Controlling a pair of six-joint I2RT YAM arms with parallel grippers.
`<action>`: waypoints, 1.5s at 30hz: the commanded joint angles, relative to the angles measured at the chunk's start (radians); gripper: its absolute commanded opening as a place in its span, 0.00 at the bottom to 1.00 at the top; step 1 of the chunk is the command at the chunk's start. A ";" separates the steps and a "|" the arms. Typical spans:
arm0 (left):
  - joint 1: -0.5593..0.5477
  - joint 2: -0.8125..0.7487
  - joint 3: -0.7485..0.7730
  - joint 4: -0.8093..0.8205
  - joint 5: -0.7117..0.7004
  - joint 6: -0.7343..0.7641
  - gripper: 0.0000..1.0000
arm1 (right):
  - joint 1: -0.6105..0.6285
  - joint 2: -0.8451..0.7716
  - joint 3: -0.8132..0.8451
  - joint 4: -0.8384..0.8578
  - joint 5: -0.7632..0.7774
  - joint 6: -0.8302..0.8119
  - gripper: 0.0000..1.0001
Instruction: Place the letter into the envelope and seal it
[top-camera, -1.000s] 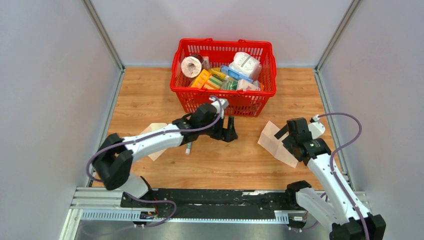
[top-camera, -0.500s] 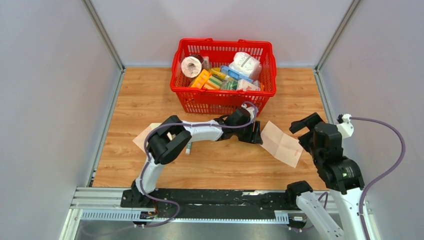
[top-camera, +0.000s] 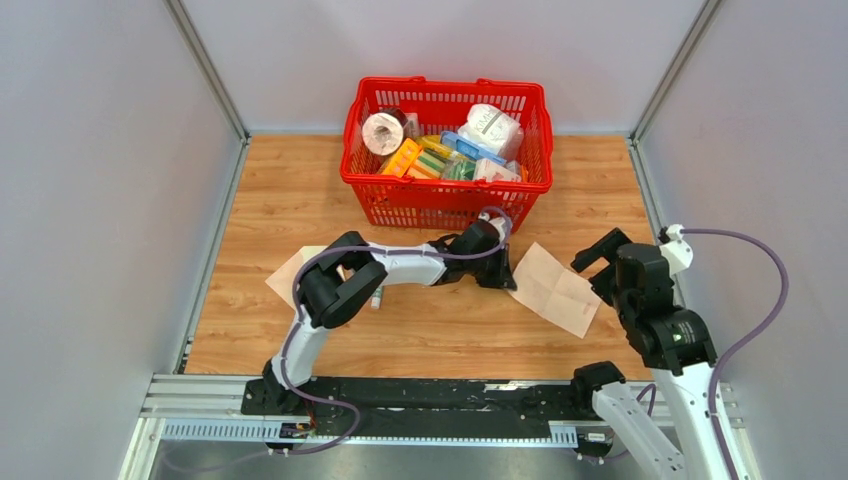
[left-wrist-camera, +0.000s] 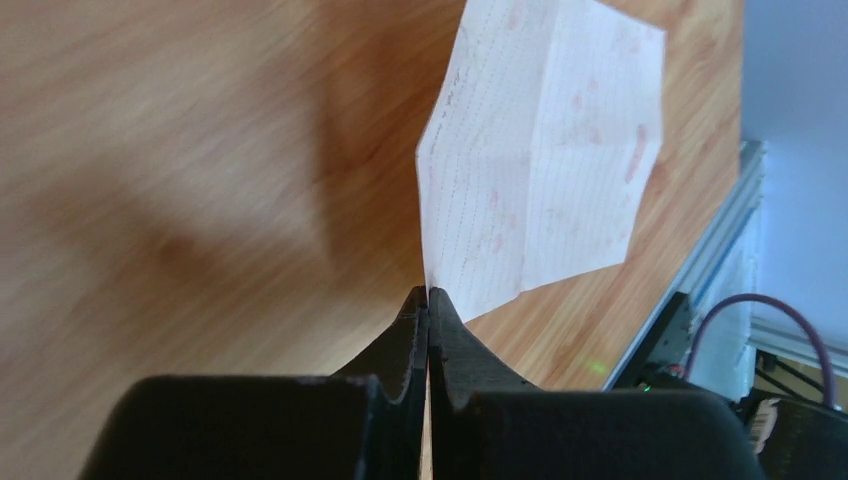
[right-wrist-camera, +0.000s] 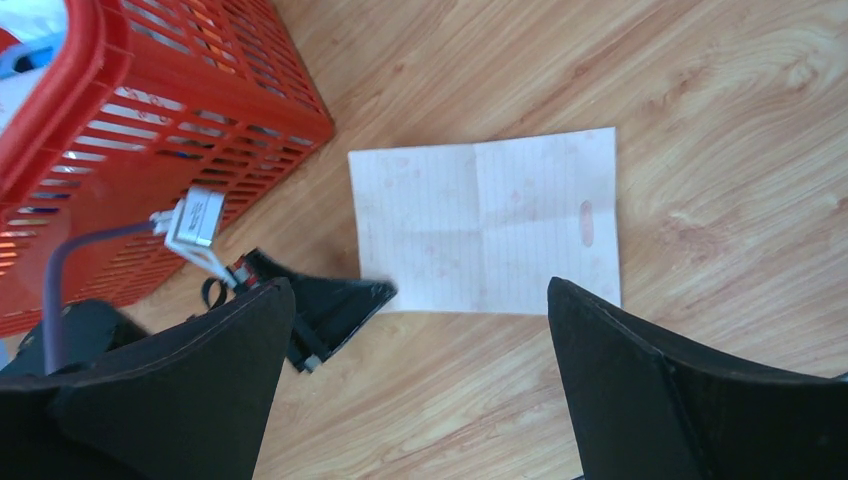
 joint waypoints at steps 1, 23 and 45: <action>0.028 -0.217 -0.191 0.014 -0.111 -0.047 0.00 | -0.004 0.035 -0.065 0.101 -0.078 -0.045 1.00; 0.095 -0.805 -0.548 -0.481 -0.378 0.160 0.00 | 0.206 0.334 -0.383 0.558 -0.401 0.041 0.86; 0.055 -0.800 -0.548 -0.397 -0.343 0.154 0.22 | 0.386 0.653 -0.373 0.730 -0.326 0.119 0.29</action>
